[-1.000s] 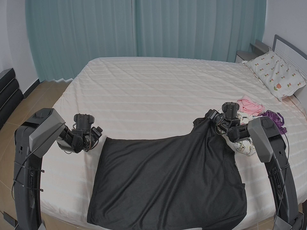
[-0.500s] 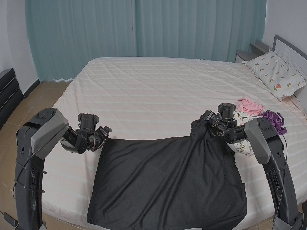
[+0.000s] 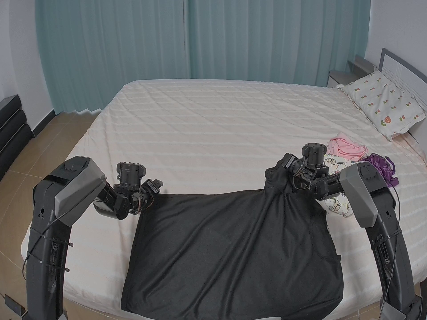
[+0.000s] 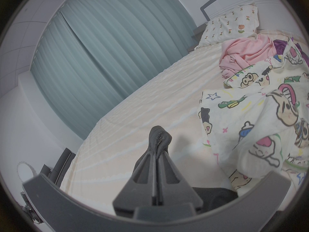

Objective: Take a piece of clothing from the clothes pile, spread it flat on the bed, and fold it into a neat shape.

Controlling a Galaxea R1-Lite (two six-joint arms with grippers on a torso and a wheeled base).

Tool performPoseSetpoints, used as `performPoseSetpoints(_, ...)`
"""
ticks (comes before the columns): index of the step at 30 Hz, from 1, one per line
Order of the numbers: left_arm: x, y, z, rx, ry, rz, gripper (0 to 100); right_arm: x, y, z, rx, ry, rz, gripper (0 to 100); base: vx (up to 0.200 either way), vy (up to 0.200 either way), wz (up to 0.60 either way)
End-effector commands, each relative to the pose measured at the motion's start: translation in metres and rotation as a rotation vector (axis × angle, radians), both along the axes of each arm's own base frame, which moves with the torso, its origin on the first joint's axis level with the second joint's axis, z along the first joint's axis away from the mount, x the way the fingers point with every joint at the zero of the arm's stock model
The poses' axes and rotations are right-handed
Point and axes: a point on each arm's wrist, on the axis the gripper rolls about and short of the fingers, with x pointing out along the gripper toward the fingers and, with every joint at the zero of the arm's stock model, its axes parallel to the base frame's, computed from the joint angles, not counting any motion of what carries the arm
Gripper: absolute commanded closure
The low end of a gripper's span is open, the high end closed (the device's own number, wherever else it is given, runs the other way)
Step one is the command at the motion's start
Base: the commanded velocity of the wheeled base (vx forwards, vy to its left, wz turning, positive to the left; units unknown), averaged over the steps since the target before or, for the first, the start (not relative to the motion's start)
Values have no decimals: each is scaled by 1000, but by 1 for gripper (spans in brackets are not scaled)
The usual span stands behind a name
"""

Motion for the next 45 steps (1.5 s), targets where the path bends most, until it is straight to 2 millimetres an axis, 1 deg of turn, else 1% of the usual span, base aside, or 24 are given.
performPoseSetpoints(1,1,-1,-7,3,9,-1,100,-2,0,5,1,-2,1,100,0,0,0)
performPoseSetpoints(8,3,2,-5,16,-7,25,100,-1,1,9,3,-17,1,100,0,0,0)
performPoseSetpoints(11,15,10,7,51,-70,103,100,1,0,20,8,-52,-2,100,0,0,0)
performPoseSetpoints(12,18,13,11,54,-86,124,100,1,0,20,8,-52,-2,100,0,0,0)
performPoseSetpoints(16,25,24,20,52,-123,183,100,4,-2,38,12,-113,-25,100,0,0,0)
performPoseSetpoints(19,30,30,22,34,-144,224,100,4,-2,39,11,-112,-27,100,0,0,0)
performPoseSetpoints(21,31,31,21,30,-142,229,100,4,-2,38,10,-112,-27,100,0,0,0)
performPoseSetpoints(22,31,31,16,32,-135,229,100,4,-2,34,9,-106,-25,100,0,0,0)
performPoseSetpoints(24,33,31,8,38,-127,227,100,4,-2,25,4,-87,-26,100,0,0,0)
performPoseSetpoints(25,33,31,8,38,-127,228,100,4,-2,23,3,-82,-28,100,0,0,0)
performPoseSetpoints(26,35,31,3,43,-120,226,100,4,-2,13,-3,-64,-27,100,0,0,0)
performPoseSetpoints(27,35,31,1,43,-117,228,100,4,-2,9,-6,-57,-26,100,0,0,0)
performPoseSetpoints(31,34,31,-1,48,-109,226,100,3,0,-4,-17,-32,-21,100,0,0,0)
performPoseSetpoints(32,34,31,-2,48,-108,226,0,3,1,-7,-18,-27,-16,0,0,0,0)
performPoseSetpoints(36,34,31,-2,48,-108,224,0,2,5,-15,-22,-9,-12,0,0,0,0)
performPoseSetpoints(41,34,31,-2,48,-108,226,0,2,2,-10,-30,-18,-15,0,0,0,0)
performPoseSetpoints(42,33,32,-1,47,-108,228,0,3,-3,6,-26,-38,-28,0,0,0,0)
performPoseSetpoints(43,33,32,-1,47,-108,228,0,3,-3,6,-26,-38,-28,0,0,0,0)
performPoseSetpoints(44,30,36,5,39,-109,239,0,-2,-10,19,-28,-30,-42,0,0,0,0)
performPoseSetpoints(45,28,37,9,36,-111,244,0,-6,-12,23,-29,-22,-43,0,0,0,0)
